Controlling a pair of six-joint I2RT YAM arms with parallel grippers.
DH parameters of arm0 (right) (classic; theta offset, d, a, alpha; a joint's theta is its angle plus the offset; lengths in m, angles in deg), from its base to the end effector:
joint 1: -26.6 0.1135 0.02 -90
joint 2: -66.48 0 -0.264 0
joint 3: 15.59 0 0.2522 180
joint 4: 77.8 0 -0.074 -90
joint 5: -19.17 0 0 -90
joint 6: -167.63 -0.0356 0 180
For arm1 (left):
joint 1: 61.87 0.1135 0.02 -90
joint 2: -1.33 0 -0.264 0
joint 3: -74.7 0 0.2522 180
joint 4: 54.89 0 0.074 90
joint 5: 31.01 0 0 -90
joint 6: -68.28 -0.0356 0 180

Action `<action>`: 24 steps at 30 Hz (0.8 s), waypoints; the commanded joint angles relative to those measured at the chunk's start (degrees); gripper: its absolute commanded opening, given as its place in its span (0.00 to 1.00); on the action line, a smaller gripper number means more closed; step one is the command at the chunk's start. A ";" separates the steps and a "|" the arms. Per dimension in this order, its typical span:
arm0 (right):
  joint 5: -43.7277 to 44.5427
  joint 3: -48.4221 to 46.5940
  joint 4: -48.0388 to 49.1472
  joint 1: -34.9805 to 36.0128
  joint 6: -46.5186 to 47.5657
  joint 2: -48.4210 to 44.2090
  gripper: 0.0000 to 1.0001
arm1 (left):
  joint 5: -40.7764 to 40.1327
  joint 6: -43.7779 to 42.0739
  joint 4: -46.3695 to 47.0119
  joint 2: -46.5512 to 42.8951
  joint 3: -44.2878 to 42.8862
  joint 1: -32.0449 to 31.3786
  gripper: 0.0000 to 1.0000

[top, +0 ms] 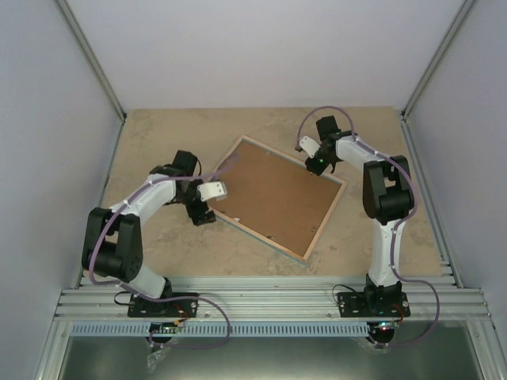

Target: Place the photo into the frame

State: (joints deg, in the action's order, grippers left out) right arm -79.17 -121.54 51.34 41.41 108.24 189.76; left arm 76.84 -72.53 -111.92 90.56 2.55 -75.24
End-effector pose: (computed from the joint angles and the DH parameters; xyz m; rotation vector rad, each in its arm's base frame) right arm 0.4301 0.1190 0.1577 -1.0943 2.5150 0.1254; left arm 0.2768 -0.0770 0.1996 1.5213 2.3119 -0.2876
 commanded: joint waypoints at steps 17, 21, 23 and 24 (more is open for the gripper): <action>-0.37 1.26 1.02 0.01 -5.44 0.98 0.01 | -2.66 -26.09 12.33 4.96 4.62 -4.47 0.64; -0.29 0.96 0.82 0.05 -5.67 1.17 0.00 | -3.29 -27.16 12.71 6.70 4.51 -4.61 0.61; -0.13 0.90 0.75 0.05 -5.74 1.17 0.01 | -4.07 -27.82 13.09 7.34 4.92 -4.65 0.60; -0.18 0.87 0.75 0.05 -5.80 1.17 0.00 | -4.53 -28.14 13.12 7.67 5.04 -4.65 0.59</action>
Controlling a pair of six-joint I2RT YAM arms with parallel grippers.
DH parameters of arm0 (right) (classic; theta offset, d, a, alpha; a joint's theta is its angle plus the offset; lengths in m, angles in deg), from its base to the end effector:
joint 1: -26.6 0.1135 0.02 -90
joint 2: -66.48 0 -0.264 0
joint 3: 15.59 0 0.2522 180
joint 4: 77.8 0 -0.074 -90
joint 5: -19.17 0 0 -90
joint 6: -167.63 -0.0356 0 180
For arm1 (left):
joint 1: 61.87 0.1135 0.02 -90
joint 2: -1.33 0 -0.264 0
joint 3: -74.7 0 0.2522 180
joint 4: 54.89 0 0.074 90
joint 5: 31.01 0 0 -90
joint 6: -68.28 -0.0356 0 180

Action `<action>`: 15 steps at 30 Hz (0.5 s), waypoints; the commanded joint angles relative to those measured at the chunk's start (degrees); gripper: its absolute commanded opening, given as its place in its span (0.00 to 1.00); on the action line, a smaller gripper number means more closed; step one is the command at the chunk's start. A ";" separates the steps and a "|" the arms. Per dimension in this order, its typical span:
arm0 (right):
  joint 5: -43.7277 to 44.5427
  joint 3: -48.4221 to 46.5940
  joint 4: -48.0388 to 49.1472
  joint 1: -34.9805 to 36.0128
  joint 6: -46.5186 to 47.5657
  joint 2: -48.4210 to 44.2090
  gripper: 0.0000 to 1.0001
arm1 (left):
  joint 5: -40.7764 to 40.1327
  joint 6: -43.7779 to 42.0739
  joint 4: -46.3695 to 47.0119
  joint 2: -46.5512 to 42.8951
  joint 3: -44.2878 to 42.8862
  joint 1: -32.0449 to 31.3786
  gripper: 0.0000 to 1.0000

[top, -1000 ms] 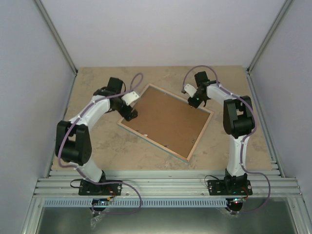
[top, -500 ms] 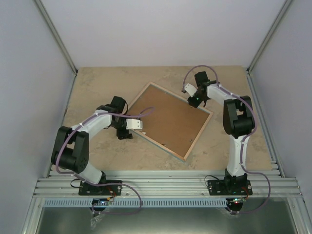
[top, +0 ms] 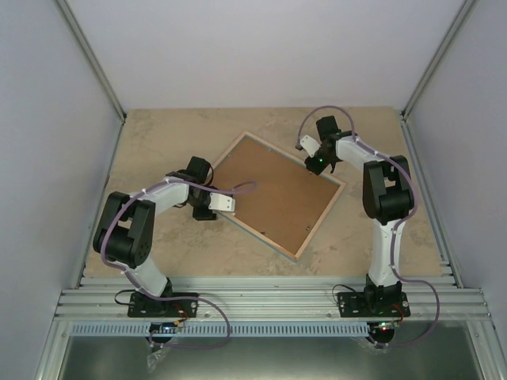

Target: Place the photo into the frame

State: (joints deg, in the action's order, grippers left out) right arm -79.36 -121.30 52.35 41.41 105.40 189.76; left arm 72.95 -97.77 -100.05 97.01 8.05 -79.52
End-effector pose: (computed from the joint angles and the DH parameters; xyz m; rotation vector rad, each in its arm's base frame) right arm 0.4310 0.1194 0.1572 -1.0293 2.5293 0.1408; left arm 0.2797 -0.0980 0.1494 2.0615 1.8677 -0.1088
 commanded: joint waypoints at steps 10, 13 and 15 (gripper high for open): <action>0.21 0.53 -0.44 0.05 -3.33 1.37 0.01 | -0.19 -4.76 -0.21 2.76 -1.13 -0.37 0.44; 0.23 0.54 -0.43 0.05 -3.46 1.51 0.01 | 0.69 -5.51 -1.21 2.50 -1.68 -0.37 0.36; 0.20 0.54 -0.37 0.05 -3.54 1.59 0.01 | 1.08 -6.07 -2.03 2.37 -1.85 -0.37 0.30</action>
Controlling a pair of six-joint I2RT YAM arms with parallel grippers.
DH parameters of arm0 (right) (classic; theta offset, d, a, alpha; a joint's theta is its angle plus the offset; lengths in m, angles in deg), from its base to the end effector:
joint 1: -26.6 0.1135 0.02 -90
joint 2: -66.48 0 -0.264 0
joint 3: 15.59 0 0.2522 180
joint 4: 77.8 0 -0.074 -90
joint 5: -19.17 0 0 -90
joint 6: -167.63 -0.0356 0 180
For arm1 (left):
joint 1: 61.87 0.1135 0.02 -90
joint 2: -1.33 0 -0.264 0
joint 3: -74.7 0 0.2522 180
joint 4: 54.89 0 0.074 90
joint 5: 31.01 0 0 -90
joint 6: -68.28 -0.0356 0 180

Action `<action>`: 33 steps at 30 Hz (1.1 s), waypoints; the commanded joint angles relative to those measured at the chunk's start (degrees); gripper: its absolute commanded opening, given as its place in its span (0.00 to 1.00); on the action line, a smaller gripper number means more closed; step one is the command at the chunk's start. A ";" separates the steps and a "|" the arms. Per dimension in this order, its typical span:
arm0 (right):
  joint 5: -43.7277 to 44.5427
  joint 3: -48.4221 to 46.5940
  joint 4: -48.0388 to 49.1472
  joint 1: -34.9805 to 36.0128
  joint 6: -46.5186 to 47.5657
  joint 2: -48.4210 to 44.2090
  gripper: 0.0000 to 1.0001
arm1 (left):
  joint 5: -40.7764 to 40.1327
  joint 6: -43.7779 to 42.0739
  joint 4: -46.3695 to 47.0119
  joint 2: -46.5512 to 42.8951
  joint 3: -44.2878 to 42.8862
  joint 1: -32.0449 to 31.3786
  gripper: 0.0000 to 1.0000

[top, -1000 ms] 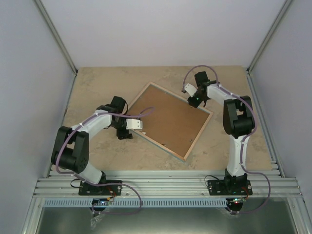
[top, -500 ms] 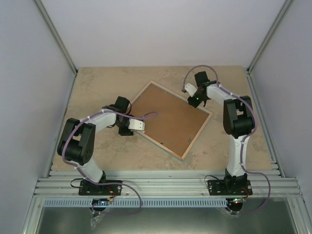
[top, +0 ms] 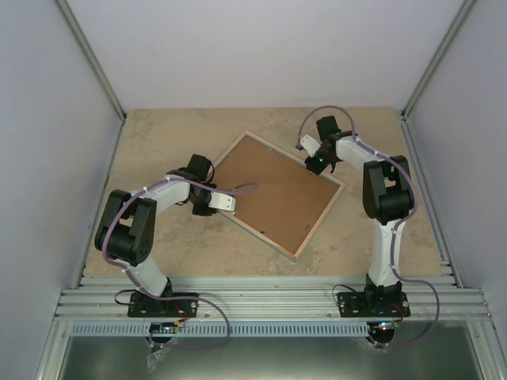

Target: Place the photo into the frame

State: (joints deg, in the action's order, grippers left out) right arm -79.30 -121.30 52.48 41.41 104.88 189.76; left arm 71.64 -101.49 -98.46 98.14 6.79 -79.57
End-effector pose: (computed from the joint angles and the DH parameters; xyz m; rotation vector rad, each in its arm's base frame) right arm 0.4313 0.1194 0.1573 -1.0171 2.5324 0.1415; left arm 0.2880 -0.1001 0.1501 2.1109 1.7893 -0.0428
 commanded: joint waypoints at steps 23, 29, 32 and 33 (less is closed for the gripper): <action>-0.23 0.91 0.03 0.05 -2.91 1.78 0.01 | -0.04 2.04 0.15 0.83 -1.06 -0.94 0.62; -0.49 0.55 -0.03 0.05 -2.89 2.05 0.01 | -1.19 2.20 -1.02 2.29 -2.47 -0.94 0.61; -0.25 0.63 0.08 0.05 -2.67 1.97 0.01 | -2.01 2.93 -2.70 3.86 -3.58 -0.90 0.56; -0.08 0.62 -0.02 0.05 -2.64 1.96 0.01 | -2.42 3.21 -3.22 4.29 -3.89 -0.86 0.54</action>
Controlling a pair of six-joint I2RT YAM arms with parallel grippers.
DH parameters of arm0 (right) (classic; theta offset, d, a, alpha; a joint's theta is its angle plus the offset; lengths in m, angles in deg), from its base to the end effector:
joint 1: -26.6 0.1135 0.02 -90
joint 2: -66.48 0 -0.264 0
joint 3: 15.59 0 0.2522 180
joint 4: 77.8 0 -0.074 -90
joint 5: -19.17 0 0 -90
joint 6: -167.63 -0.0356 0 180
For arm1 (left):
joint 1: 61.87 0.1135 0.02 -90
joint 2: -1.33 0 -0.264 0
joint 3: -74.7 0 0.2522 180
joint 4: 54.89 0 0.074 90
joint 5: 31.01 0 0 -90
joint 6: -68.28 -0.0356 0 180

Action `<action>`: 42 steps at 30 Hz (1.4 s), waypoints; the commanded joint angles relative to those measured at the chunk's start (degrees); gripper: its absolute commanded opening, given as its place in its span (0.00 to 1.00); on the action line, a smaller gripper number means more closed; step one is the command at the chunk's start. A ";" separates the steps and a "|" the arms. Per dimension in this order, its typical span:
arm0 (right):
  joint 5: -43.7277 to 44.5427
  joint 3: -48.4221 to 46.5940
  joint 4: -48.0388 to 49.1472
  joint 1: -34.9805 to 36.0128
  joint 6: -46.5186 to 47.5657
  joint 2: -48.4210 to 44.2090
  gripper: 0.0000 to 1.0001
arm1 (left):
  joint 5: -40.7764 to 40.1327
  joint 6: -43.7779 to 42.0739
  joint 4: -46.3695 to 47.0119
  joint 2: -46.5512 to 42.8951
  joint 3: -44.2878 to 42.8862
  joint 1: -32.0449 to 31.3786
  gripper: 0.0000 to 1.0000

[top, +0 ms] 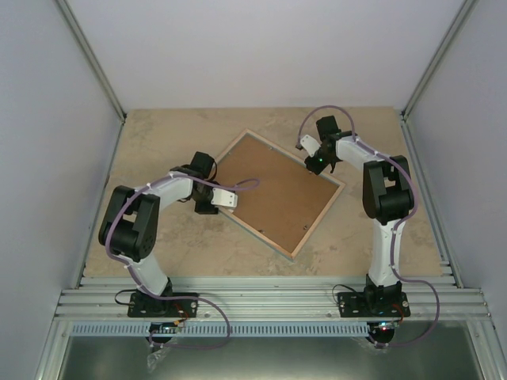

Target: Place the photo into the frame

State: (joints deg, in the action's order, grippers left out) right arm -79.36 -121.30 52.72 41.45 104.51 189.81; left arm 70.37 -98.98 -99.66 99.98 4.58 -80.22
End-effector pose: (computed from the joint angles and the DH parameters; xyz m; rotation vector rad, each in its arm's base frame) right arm 0.4316 0.1199 0.1571 -1.0092 2.5321 0.1443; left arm 0.2945 -0.1051 0.1497 2.0952 1.8444 -0.0407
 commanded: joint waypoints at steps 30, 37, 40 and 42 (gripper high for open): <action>-0.55 2.26 1.50 0.08 -6.25 1.43 0.00 | 10.31 5.68 -6.41 -7.35 -2.20 -6.87 0.70; -0.17 3.56 2.86 1.15 -9.94 0.45 0.01 | 11.40 9.08 -2.26 -6.47 1.68 -14.60 0.66; -0.09 4.41 3.40 1.77 -10.73 -0.04 0.00 | 10.87 9.16 -1.43 -5.06 2.48 -16.22 0.65; 0.01 4.96 3.71 2.04 -11.08 -0.17 0.01 | 10.24 8.95 -0.98 -4.12 3.10 -16.85 0.64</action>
State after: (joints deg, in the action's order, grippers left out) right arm -79.10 -119.02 57.24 42.37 98.04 189.24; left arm 79.35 -90.56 -102.72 93.99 6.28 -95.98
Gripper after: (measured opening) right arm 0.164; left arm 0.647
